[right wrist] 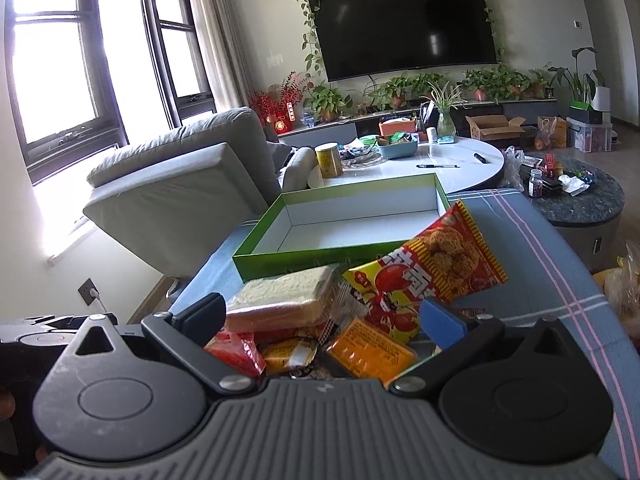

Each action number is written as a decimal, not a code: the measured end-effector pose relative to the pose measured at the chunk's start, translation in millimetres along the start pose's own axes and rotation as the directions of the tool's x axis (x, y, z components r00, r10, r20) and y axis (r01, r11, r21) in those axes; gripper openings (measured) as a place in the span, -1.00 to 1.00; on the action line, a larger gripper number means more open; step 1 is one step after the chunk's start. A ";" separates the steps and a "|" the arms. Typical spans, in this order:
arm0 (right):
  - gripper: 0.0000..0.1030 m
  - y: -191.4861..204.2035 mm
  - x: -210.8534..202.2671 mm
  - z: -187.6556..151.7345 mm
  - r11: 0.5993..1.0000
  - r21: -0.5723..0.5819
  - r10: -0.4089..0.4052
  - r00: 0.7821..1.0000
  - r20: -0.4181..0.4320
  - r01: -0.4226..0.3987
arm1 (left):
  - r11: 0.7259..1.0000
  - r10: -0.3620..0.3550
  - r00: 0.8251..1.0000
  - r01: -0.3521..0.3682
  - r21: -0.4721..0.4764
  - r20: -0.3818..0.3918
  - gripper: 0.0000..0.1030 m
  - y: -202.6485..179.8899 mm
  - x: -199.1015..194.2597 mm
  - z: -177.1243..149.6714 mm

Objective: Organize snacks
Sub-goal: 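Lower the right gripper onto the bagged bread loaf and close it, then carry the bread loaf into the green box and open the right gripper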

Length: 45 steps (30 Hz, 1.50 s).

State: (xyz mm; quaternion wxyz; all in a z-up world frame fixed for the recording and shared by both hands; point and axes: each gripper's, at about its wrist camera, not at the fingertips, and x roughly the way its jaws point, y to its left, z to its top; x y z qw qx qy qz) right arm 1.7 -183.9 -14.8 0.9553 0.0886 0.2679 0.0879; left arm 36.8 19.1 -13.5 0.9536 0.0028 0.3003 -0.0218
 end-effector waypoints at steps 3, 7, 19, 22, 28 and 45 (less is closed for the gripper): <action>0.57 -0.5 17.1 9.4 1.000 -0.002 -0.014 1.000 -0.025 0.014 | 0.999 -0.019 1.000 0.020 0.025 -0.006 0.62 -2.3 13.3 6.3; 0.57 -2.9 40.6 20.5 1.000 0.009 0.008 0.997 -0.081 -0.008 | 0.996 -0.066 0.997 0.068 0.057 -0.033 0.62 -7.0 35.4 13.7; 0.56 -2.5 101.3 25.7 0.998 0.029 0.054 0.964 -0.262 -0.048 | 0.981 -0.185 0.972 0.191 0.026 -0.145 0.61 -9.4 89.8 22.7; 0.57 -6.5 109.2 24.2 0.998 0.050 0.052 0.956 -0.288 -0.039 | 0.974 -0.220 0.963 0.225 0.013 -0.158 0.61 -8.7 95.6 22.4; 0.56 -12.2 119.0 21.5 0.995 0.081 0.078 0.944 -0.320 -0.055 | 0.957 -0.289 0.943 0.291 -0.009 -0.164 0.55 -8.1 99.2 19.4; 0.55 1.3 86.4 75.2 0.988 0.044 0.154 0.982 -0.108 -0.150 | 0.943 -0.323 0.946 0.318 0.101 0.030 0.34 -23.7 49.6 75.1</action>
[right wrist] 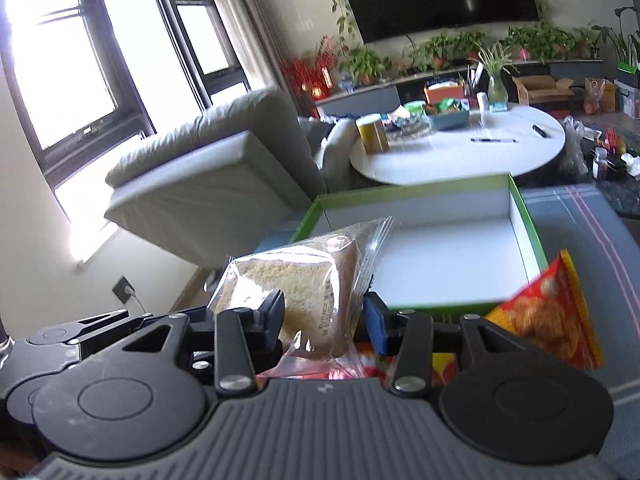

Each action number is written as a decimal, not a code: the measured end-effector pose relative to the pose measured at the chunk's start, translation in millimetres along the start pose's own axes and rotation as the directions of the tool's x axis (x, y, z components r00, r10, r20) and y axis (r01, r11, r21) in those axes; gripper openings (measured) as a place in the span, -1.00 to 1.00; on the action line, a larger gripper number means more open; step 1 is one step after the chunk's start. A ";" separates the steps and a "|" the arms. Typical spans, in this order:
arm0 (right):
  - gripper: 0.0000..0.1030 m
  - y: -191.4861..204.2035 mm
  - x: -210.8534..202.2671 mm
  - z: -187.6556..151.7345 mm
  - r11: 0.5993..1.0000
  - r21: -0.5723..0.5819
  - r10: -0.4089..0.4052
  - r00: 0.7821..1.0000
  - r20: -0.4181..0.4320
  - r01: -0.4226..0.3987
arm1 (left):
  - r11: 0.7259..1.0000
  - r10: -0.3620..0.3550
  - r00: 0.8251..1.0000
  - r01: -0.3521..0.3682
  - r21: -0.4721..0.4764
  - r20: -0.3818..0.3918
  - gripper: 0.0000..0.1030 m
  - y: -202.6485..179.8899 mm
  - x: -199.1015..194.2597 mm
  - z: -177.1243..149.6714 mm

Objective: Organize snacks
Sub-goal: 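Carry the bread loaf into the green box and open the right gripper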

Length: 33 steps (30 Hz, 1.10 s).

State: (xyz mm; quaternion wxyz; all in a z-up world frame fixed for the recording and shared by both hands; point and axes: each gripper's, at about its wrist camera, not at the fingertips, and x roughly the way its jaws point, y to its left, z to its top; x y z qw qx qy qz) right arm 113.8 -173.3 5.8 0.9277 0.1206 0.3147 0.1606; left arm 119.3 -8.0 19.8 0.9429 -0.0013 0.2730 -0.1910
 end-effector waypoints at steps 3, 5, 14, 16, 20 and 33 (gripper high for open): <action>0.55 -4.7 10.7 14.3 1.000 0.024 0.003 1.000 0.021 -0.004 | 1.000 0.001 1.000 -0.001 0.007 0.005 0.34 5.0 13.2 16.4; 0.55 -7.3 19.2 19.5 1.000 0.025 -0.003 1.000 0.029 0.002 | 1.000 0.008 1.000 -0.008 0.017 -0.003 0.34 7.5 26.4 21.7; 0.55 -28.1 65.7 21.4 0.996 0.089 -0.006 0.999 -0.033 0.008 | 1.000 0.014 0.997 -0.015 -0.008 -0.077 0.34 29.5 75.4 19.3; 0.55 -30.9 74.6 18.8 0.995 0.099 -0.003 0.999 -0.050 0.008 | 1.000 0.020 0.995 -0.021 -0.010 -0.093 0.34 33.9 84.6 17.0; 0.55 -32.7 87.4 14.7 0.994 0.112 -0.005 0.997 -0.080 0.014 | 0.999 0.032 0.992 -0.033 -0.005 -0.122 0.34 38.3 97.2 13.1; 0.56 -44.1 97.7 6.5 0.984 0.173 -0.011 0.990 -0.141 0.036 | 0.998 0.056 0.989 -0.053 0.025 -0.138 0.35 32.8 102.1 6.9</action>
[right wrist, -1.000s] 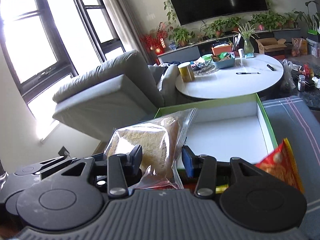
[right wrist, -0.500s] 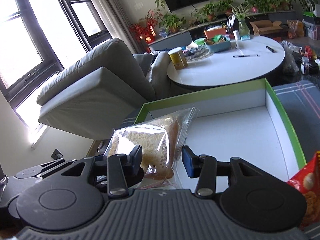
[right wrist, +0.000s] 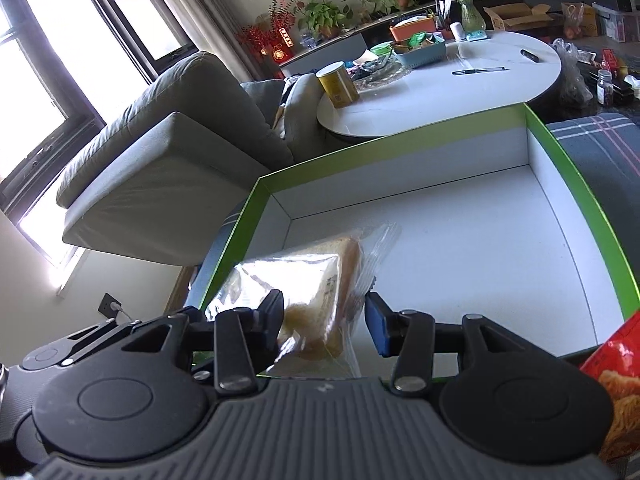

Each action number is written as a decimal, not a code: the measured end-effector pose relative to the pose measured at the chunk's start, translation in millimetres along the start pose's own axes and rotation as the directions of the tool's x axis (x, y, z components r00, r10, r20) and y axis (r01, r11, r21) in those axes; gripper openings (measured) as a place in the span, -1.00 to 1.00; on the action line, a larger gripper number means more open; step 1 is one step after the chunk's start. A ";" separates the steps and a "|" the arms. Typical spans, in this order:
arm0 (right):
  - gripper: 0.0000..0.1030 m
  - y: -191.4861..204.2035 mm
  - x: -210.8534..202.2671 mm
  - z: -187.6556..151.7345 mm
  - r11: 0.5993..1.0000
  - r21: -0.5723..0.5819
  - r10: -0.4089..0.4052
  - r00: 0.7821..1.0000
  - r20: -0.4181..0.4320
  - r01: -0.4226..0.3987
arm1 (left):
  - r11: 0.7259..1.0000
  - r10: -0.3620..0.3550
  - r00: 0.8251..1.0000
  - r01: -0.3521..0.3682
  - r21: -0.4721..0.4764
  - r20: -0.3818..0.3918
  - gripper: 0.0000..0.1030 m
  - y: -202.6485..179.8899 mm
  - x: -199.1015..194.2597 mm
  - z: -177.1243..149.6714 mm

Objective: Organize snacks
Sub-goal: 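Carry the bread loaf into the green box and open the right gripper, then grasp the red-and-yellow chicken chip bag with the right gripper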

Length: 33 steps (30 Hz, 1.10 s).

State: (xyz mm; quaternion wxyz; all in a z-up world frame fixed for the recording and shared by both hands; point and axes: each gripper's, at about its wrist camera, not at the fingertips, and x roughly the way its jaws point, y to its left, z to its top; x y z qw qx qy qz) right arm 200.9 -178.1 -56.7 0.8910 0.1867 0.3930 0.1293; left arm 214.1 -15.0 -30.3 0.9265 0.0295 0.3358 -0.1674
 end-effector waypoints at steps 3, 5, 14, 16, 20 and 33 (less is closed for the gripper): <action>0.56 -1.0 -3.9 0.0 1.000 -0.002 -0.018 1.000 0.003 0.018 | 1.000 0.005 1.000 -0.004 -0.007 0.012 0.35 -0.4 -7.4 0.6; 0.57 -1.8 -9.5 0.0 1.000 0.000 -0.006 1.000 0.007 0.006 | 1.000 0.011 1.000 -0.010 -0.009 0.022 0.35 -0.6 -12.3 0.6; 0.56 1.0 -48.7 0.8 0.999 -0.052 0.012 0.998 0.066 -0.008 | 0.999 0.016 0.999 -0.014 -0.033 0.045 0.37 -6.1 -37.2 -3.1; 0.57 -0.7 -60.5 0.2 0.997 -0.075 -0.001 0.996 0.091 0.008 | 0.999 0.011 0.998 -0.009 -0.038 0.054 0.37 -8.0 -43.9 -4.6; 0.57 -8.4 -80.6 -3.5 0.991 -0.117 -0.043 0.990 0.135 0.060 | 0.999 -0.010 0.998 0.013 -0.044 0.066 0.38 -14.3 -55.1 -7.8; 0.57 -71.6 -96.4 -21.3 0.985 -0.059 -0.153 0.980 0.124 0.161 | 0.987 -0.144 0.987 0.149 0.062 -0.070 0.49 -85.1 -41.2 -41.0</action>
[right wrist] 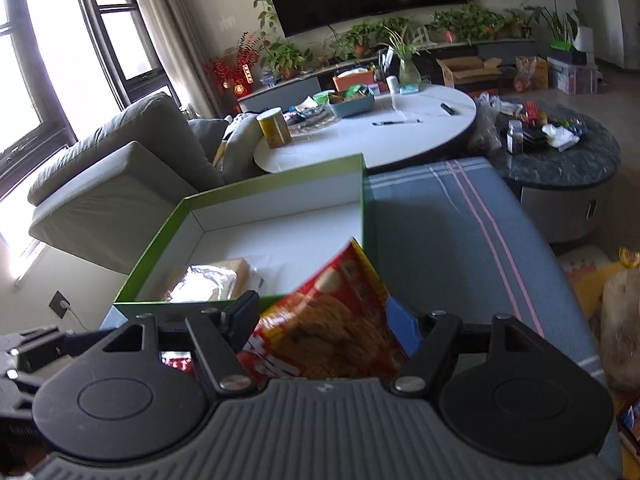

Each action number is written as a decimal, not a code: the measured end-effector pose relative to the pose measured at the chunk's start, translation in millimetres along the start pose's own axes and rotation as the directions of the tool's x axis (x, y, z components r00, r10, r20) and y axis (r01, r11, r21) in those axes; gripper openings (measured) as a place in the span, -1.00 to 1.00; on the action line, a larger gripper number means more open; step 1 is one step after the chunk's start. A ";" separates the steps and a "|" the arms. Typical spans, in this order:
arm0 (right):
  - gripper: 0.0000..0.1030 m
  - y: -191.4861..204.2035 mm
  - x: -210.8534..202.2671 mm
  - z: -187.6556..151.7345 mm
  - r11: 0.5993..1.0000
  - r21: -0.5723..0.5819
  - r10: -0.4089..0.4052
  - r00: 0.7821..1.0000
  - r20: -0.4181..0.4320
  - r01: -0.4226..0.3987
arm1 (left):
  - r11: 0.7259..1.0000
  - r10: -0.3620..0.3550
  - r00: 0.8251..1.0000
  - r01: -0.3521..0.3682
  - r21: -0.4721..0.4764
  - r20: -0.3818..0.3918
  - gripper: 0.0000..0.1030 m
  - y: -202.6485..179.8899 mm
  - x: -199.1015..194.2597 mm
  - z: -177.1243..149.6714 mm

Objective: Organize snacks
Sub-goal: 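Grasp the red-and-yellow chicken chip bag with the right gripper, then lift the chip bag and carry it over the green box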

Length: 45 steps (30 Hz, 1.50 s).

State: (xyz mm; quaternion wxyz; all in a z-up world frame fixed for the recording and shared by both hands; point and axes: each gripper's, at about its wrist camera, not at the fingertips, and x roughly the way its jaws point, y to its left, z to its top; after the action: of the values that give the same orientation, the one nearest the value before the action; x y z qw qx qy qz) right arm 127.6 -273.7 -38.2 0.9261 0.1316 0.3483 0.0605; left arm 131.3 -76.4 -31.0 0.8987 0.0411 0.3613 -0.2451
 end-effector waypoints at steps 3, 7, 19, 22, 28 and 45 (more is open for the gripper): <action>0.57 -6.0 5.4 -2.8 1.000 0.016 0.012 1.000 -0.005 -0.012 | 0.999 0.004 0.999 -0.002 0.054 -0.036 0.49 -20.4 13.6 -6.5; 0.57 -11.0 3.9 -6.2 0.999 0.026 0.043 0.999 -0.015 -0.042 | 0.997 -0.001 0.998 0.005 0.074 -0.057 0.49 -32.9 25.3 -6.5; 0.57 -15.5 -3.4 -18.5 0.991 0.049 0.123 0.992 -0.041 -0.121 | 0.994 -0.063 0.997 0.066 0.090 -0.036 0.28 -50.5 34.4 -1.9; 0.57 -14.2 -10.5 -18.6 0.985 0.061 0.162 0.986 -0.033 -0.160 | 0.985 -0.086 0.996 0.084 0.152 0.004 0.28 -63.2 24.4 -0.6; 0.57 -11.2 -22.0 -14.9 0.992 0.037 0.122 0.993 0.004 -0.122 | 0.984 -0.017 1.000 0.017 0.177 0.003 0.30 -70.3 16.8 -2.4; 0.57 -38.1 4.1 -24.5 0.989 0.051 0.142 0.989 -0.041 -0.139 | 0.993 -0.030 0.998 0.035 0.115 -0.049 0.29 -66.3 45.4 1.1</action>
State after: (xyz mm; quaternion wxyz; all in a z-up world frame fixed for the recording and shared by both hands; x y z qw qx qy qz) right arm 115.3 -304.5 -69.4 0.9082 0.1764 0.3599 0.1202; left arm 129.0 -153.5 -53.7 0.8820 0.0930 0.3680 -0.2793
